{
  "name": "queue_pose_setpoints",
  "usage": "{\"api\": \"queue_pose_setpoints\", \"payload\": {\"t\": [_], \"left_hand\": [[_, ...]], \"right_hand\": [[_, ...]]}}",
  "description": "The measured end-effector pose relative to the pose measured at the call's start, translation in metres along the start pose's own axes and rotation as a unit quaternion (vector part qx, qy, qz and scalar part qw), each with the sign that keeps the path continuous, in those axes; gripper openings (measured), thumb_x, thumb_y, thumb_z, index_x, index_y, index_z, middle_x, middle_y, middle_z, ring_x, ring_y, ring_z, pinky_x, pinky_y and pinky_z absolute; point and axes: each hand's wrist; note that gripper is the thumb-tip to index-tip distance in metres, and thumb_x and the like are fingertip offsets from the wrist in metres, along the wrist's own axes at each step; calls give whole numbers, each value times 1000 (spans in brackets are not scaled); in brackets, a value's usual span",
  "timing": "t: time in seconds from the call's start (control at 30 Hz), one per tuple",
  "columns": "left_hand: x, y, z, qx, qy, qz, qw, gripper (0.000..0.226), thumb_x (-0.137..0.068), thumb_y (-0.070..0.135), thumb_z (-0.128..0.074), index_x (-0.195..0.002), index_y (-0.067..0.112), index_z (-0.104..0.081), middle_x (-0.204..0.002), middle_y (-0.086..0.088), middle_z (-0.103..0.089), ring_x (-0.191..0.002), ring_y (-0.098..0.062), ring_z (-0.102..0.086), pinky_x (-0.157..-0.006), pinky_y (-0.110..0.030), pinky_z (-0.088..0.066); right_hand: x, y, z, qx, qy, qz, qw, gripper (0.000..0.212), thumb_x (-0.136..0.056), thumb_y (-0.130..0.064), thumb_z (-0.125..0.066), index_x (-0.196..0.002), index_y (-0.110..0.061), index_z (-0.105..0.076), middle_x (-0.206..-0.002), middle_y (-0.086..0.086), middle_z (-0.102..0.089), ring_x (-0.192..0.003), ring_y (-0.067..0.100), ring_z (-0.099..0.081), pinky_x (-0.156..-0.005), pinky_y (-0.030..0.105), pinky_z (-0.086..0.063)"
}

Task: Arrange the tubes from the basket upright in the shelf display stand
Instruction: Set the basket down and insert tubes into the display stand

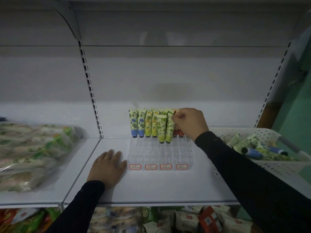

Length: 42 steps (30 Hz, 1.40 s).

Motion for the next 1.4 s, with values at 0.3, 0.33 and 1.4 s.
{"api": "queue_pose_setpoints", "payload": {"t": [0.3,0.33,1.4], "left_hand": [[-2,-4,-5,-21,-2,0,1000,81,-73,62,-5,-126,19,-48,-127,-7,-50,-120,-28,-47,-103,-37,-37],[-1,-3,-4,-19,-2,1,1000,82,-72,62,-4,-126,20,-48,-128,-7,-50,-121,-27,-47,-104,-37,-37],[-4,-5,-7,9,9,-8,1000,72,-74,63,-8,-118,22,-49,-117,-1,-51,-113,-22,-48,-99,-35,-38]], "right_hand": [[-5,-15,-2,43,-15,-9,999,26,-83,-17,-61,-65,1,-61,-71,17,-63,-68,28,-58,-66,33,-49],[-4,-16,-2,50,-17,-11,999,25,-84,-18,-60,-64,-1,-59,-70,15,-62,-69,28,-57,-65,32,-47],[1,-27,1,28,-24,83,996,25,-92,-32,-63,-96,-9,-73,-90,3,-72,-79,13,-64,-77,28,-52]]}}
Point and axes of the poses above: each hand's wrist, its own x-axis away from the middle knuckle, its own z-axis out of the back of the hand, y = z × x
